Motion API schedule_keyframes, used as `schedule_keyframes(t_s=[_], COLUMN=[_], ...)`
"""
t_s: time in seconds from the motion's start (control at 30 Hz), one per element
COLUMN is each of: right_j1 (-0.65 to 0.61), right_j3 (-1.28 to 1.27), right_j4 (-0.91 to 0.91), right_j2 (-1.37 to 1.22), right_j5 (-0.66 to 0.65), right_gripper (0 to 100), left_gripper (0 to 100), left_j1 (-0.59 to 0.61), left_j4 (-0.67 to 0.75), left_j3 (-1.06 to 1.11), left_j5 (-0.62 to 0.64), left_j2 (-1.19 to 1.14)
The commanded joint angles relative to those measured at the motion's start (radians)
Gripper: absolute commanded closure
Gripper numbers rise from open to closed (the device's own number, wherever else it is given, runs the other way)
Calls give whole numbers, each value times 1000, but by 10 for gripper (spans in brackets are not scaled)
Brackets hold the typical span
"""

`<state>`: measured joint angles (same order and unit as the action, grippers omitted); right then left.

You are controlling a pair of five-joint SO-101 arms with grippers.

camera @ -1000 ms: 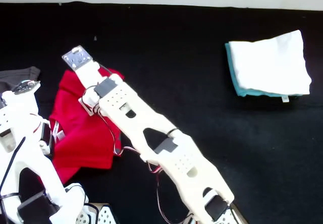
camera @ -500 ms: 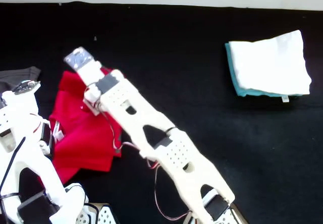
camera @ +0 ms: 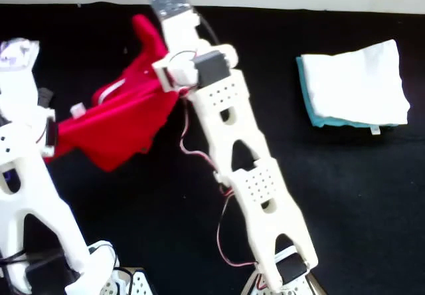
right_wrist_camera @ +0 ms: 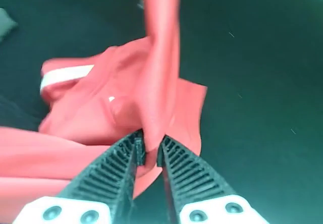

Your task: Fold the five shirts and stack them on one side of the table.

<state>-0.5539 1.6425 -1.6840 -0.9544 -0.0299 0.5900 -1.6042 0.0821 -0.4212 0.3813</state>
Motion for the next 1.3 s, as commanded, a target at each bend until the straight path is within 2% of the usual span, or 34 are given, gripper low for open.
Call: schedule_keyframes(t_s=[0.0,0.13,0.23,0.53,0.6,0.7,0.9,1.0,1.17,1.27], right_j1=[91,119,131,211,222,226,226,249,288,337], right_j3=[125,119,117,107,36,-199,-918,-1245,-1804,-2078], right_j4=[-51,-79,-81,-85,-85,-85,-54,54,334,496], right_j2=[96,222,294,375,414,513,796,928,1159,1326], right_j5=[-14,-14,-12,-12,-12,-8,40,51,49,-12], right_gripper=[992,992,992,992,992,992,992,992,992,992], left_gripper=[987,987,987,983,945,864,854,854,854,854], left_j1=[-76,-182,-259,-291,-291,-291,-291,-291,-314,-369], left_j4=[-32,-74,-100,-92,-86,-61,21,69,94,118], left_j3=[-222,-418,-456,-216,-150,-45,174,249,325,364], left_j5=[-5,-5,-5,-5,-5,-5,-6,-6,-5,-2], left_j2=[35,35,33,25,25,25,25,28,27,30])
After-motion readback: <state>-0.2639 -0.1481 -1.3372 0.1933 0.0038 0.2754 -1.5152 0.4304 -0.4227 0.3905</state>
